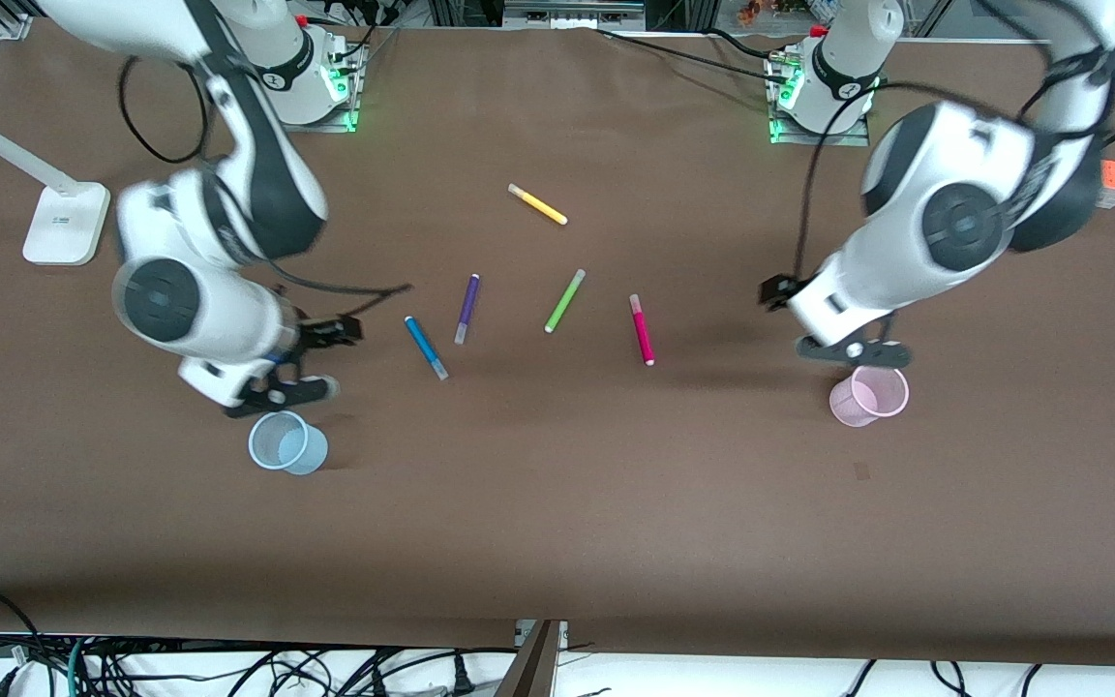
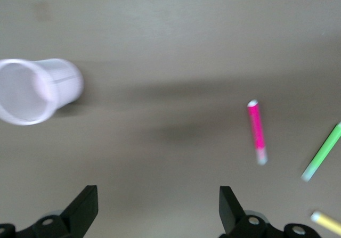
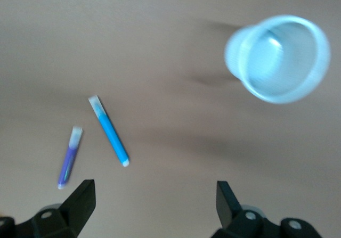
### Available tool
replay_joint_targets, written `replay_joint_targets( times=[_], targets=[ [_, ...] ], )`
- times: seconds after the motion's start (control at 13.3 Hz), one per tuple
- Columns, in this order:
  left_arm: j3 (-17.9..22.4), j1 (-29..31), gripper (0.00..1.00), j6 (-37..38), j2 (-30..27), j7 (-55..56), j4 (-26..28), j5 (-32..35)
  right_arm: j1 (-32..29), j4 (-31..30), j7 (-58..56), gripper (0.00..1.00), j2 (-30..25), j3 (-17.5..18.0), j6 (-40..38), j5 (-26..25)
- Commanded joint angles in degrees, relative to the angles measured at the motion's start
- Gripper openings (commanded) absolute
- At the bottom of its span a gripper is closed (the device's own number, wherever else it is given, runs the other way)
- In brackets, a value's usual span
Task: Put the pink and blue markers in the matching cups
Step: 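Reach the left gripper to the pink marker while the right gripper reaches the blue marker, then grasp the pink marker with the left gripper while the right gripper grasps the blue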
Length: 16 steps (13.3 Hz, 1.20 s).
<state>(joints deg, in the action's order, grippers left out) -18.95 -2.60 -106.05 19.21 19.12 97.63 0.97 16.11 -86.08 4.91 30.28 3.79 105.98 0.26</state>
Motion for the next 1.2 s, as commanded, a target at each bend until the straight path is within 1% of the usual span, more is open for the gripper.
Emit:
replay_joint_targets(
  times=[0.0,0.08,0.15,0.23,0.38,0.53,0.6,0.68,0.75,0.83,0.9,0.98,1.05,1.13],
  targets=[
    [-0.3,-4.8,1.00,-7.4,6.7,9.6,-0.2,0.4,2.9,1.9,-0.2,1.00,6.1,-0.3,6.7,0.7],
    [-0.3,-6.2,1.00,-11.7,8.3,12.2,1.6,0.4,3.9,1.8,-0.2,1.00,7.9,-0.3,9.4,0.6],
    [-0.2,-8.8,1.00,-15.7,8.8,15.2,4.2,0.5,4.8,1.8,-0.2,1.00,9.9,-0.3,11.6,0.6],
    [-0.1,-10.2,1.00,-19.0,8.9,16.7,7.1,0.5,5.6,1.6,-0.1,1.00,11.5,-0.3,13.5,0.6],
    [-0.2,-12.7,1.00,-21.6,8.8,16.9,11.3,2.3,6.6,1.3,-0.1,1.00,13.5,-0.3,16.4,0.6],
    [-0.3,-13.6,1.00,-26.5,11.8,17.2,13.1,4.4,7.3,1.2,-0.2,1.00,14.9,-0.3,17.6,0.4],
    [-0.3,-14.0,1.00,-28.8,13.1,17.9,13.1,4.8,7.9,1.1,-0.2,1.00,15.3,-0.3,17.9,0.1],
    [-0.3,-14.7,1.00,-29.3,13.6,18.4,13.2,4.9,8.2,1.1,-0.1,0.98,15.6,-0.3,17.9,0.0],
    [-0.1,-15.7,1.00,-29.5,14.3,18.5,13.1,4.9,8.3,0.9,-0.2,0.91,15.8,-0.3,17.9,0.0],
    [0.0,-16.1,1.00,-30.5,15.3,18.5,13.1,5.3,8.2,0.3,-0.3,0.77,15.8,-0.3,17.9,-0.1],
    [-0.1,-16.1,1.00,-32.3,15.9,18.5,13.2,5.6,8.2,-0.4,-0.4,0.69,15.8,-0.3,18.0,-0.2],
    [0.0,-16.2,1.00,-32.6,16.3,18.5,13.2,5.6,8.3,-0.8,-0.4,0.69,15.8,-0.3,18.0,-0.2],
    [0.0,-16.3,0.90,-32.6,16.5,18.5,13.2,5.7,8.2,-1.2,-0.4,0.69,15.6,-0.3,17.6,-0.2],
    [0.0,-16.4,0.71,-32.5,16.3,18.4,13.1,5.7,8.2,-1.7,-0.4,0.69,15.4,-0.3,17.5,-0.1]
  ],
)
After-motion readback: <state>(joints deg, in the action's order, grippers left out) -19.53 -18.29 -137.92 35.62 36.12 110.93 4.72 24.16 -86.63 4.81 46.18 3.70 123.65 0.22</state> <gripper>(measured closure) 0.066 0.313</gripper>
